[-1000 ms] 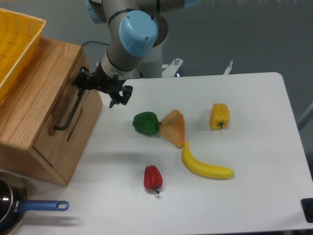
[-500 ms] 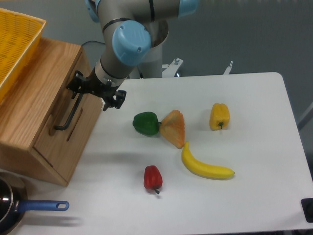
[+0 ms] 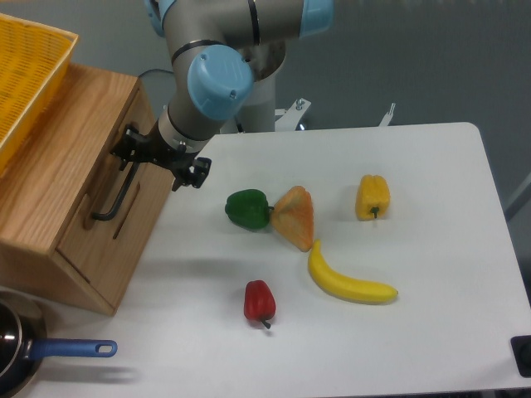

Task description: Slide open the top drawer

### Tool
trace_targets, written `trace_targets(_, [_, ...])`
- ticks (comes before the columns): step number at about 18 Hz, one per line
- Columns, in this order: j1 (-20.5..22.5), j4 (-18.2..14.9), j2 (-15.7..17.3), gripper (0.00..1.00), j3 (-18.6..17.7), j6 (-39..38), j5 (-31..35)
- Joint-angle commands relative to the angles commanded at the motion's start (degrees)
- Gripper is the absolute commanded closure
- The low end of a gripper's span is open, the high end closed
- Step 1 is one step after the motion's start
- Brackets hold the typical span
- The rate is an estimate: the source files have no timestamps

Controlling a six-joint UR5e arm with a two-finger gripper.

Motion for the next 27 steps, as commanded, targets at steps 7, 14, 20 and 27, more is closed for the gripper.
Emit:
trace_targets(7, [-0.4, 0.1, -0.4, 0.0, -0.2, 0.0, 0.2])
trace_targets(14, [-0.9, 0.1, -0.6, 0.0, -0.1, -0.3, 0.2])
trace_targets(20, [-0.9, 0.1, -0.7, 0.0, -0.1, -0.3, 0.3])
trace_targets(27, [-0.9, 0.3, -1.1, 0.0, 0.2, 0.0, 0.5])
